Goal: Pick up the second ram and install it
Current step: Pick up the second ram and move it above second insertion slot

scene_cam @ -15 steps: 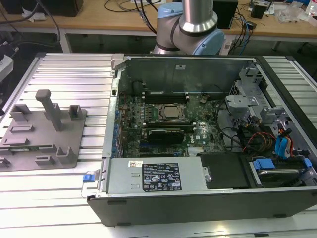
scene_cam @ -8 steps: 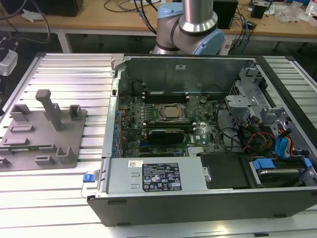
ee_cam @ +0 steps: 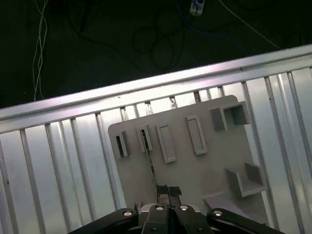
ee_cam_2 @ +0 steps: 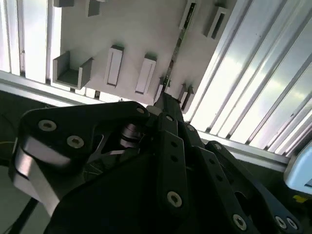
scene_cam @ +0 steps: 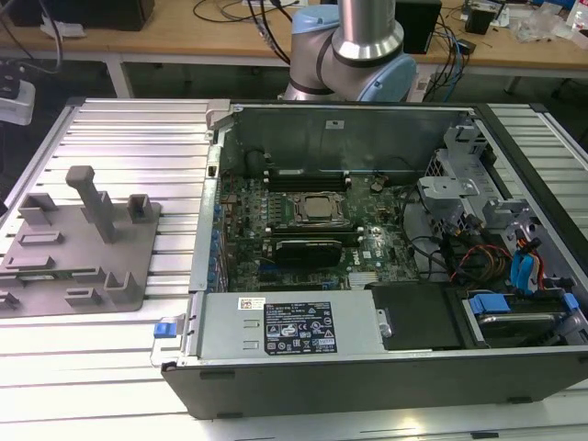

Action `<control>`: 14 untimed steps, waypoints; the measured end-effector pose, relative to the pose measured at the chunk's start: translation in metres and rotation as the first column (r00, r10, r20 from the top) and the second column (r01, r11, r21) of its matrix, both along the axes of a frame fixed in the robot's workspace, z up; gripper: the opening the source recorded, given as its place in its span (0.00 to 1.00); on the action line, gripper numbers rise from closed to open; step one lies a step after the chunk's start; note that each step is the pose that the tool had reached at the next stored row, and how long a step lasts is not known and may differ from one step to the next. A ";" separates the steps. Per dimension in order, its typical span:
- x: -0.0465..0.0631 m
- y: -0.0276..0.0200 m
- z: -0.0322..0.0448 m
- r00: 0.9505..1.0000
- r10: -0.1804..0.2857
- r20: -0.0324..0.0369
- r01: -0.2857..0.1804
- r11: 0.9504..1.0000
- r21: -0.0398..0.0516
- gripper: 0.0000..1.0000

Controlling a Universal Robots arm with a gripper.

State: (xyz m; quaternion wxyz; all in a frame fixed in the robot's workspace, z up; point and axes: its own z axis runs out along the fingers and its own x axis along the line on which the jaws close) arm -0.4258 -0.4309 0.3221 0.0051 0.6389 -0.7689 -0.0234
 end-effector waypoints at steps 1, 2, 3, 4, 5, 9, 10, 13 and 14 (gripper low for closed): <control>0.000 0.0000 -0.0001 1.000 0.030 0.000 -0.030 1.000 0.000 0.08; 0.000 0.0000 -0.0002 0.999 0.052 0.000 -0.052 0.999 0.000 0.08; 0.000 0.0000 -0.0002 0.997 0.074 0.000 -0.074 0.997 0.000 0.08; 0.000 0.0000 -0.0002 0.997 0.076 0.000 -0.076 0.997 0.000 0.08; 0.000 0.0000 -0.0003 0.997 0.076 0.000 -0.076 0.997 0.000 0.08; 0.000 0.0000 -0.0053 0.997 0.076 0.000 -0.076 0.997 0.000 0.08; 0.000 0.0000 -0.0074 0.997 0.076 0.000 -0.076 0.997 0.000 0.08; 0.000 0.0000 -0.0128 0.997 0.076 0.000 -0.076 0.997 0.000 0.08; 0.000 0.0000 -0.0136 0.997 0.076 0.000 -0.076 0.997 0.000 0.08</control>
